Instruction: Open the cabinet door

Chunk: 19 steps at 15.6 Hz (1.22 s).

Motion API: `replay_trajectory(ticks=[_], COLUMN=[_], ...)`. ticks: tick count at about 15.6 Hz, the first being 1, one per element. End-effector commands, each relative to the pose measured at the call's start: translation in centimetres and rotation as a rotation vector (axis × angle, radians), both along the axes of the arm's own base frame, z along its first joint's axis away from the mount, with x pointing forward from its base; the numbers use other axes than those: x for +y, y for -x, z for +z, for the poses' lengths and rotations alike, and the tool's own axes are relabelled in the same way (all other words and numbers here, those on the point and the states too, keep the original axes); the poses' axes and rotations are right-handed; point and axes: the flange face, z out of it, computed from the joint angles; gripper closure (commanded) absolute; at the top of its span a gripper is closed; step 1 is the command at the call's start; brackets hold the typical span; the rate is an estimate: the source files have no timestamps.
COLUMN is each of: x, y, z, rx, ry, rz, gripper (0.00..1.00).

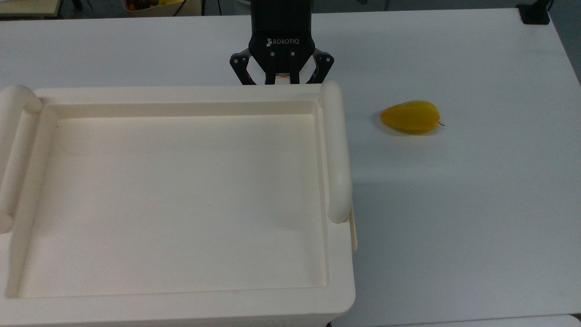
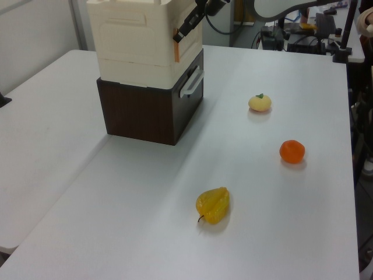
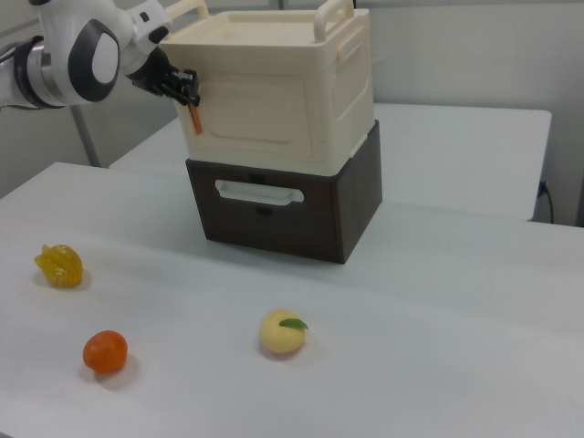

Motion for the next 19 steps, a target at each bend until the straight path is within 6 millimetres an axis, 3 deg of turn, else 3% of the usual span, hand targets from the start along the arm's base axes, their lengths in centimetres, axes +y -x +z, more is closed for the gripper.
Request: replay_trajectory(ticks=[1, 12, 13, 14, 15, 19], x=[0.4, -0.5, -0.7, -0.7, -0.8, -1.4], y=[0.2, 2.8, 3.1, 3.2, 3.5, 4.9], z=[-0.5, 1.0, 0.9, 0.7, 0.6, 1.3], rx=[0.034, 0.196, 0.22, 0.248, 0.278, 0.351], ry=[0.018, 0.045, 0.043, 0.043, 0.046, 0.053], rz=[0.0, -0.036, -0.042, -0.045, -0.05, -0.065], gripper=[0.89, 0.88, 0.83, 0.58, 0.44, 0.12])
